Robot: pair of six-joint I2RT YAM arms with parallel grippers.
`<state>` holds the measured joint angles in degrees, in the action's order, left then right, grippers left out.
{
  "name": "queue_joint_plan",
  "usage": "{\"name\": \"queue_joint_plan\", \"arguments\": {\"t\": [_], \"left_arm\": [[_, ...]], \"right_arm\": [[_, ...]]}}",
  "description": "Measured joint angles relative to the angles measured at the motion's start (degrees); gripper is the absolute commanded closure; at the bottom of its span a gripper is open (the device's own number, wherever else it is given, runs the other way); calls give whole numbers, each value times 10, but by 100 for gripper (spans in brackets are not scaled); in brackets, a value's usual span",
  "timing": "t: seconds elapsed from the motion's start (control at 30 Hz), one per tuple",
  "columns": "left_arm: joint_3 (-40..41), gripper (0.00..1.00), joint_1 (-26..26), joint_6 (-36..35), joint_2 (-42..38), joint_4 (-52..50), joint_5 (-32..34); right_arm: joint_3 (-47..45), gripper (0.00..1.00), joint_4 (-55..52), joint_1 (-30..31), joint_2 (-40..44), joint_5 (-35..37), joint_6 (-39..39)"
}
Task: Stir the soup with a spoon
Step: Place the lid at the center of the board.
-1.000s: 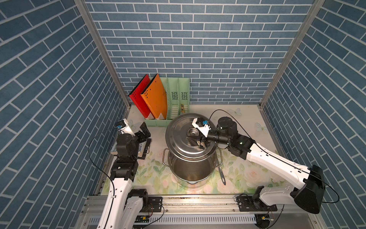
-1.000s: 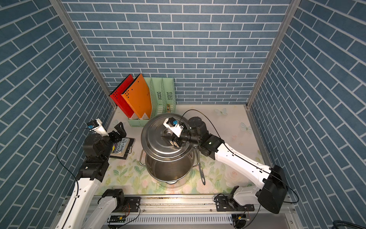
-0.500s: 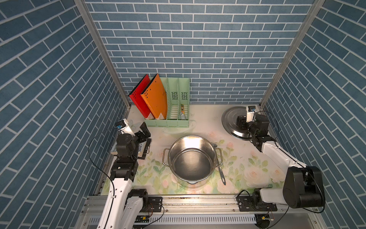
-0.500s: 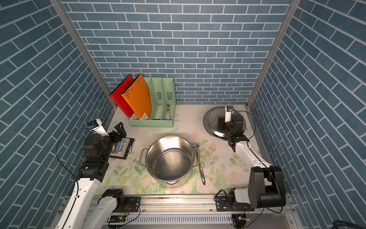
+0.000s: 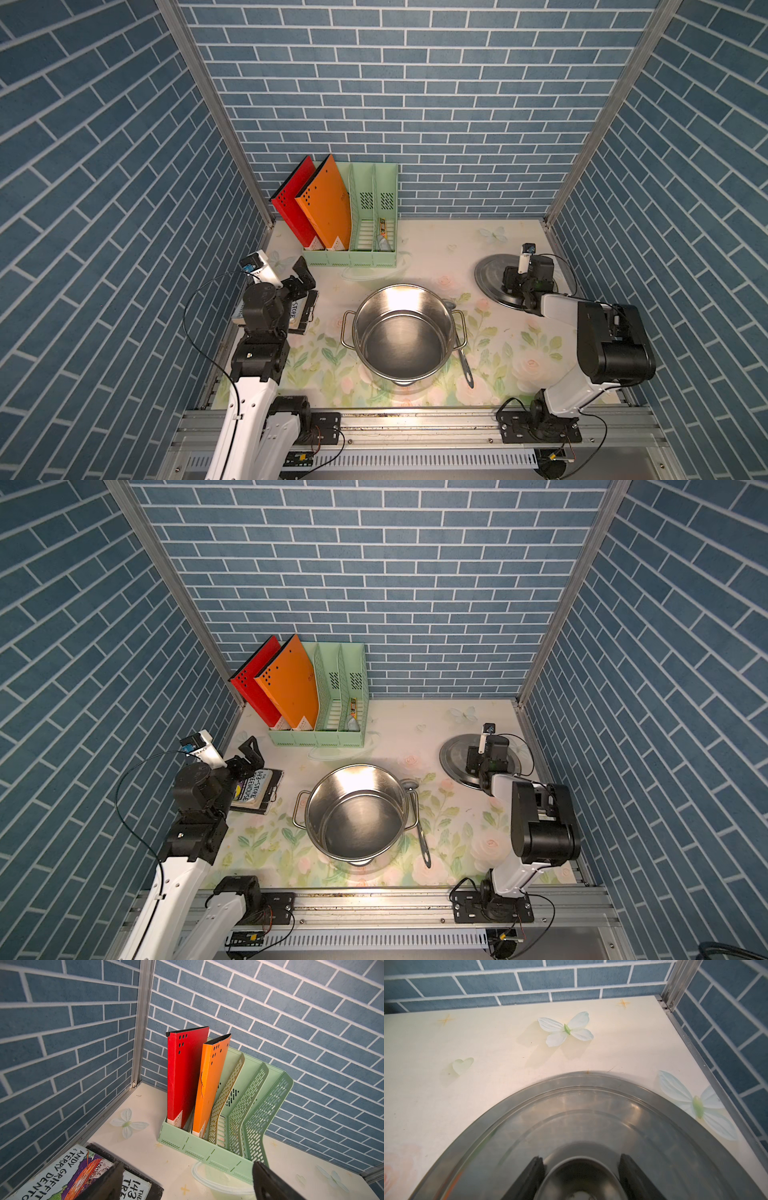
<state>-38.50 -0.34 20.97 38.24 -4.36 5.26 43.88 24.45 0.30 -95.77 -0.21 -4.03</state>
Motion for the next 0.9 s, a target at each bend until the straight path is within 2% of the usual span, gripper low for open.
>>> {"name": "queue_joint_plan", "arguments": {"t": [0.2, 0.5, 0.67, 0.77, 0.9], "left_arm": [[0, 0, 0, 0, -3, 0, 0], [4, 0, 0, 0, -7, 2, 0], [5, 0, 0, 0, -7, 2, 1], [5, 0, 0, 0, -7, 2, 1], [5, 0, 0, 0, -7, 2, 1]], "right_arm": [[81, 75, -45, -1, -51, 0, 26], [92, 73, -58, -2, -77, -5, 30], [68, 66, -21, -2, -77, -3, 30], [55, 56, -1, -2, -77, -2, 29], [52, 49, 5, -2, -77, -2, 29]]}}
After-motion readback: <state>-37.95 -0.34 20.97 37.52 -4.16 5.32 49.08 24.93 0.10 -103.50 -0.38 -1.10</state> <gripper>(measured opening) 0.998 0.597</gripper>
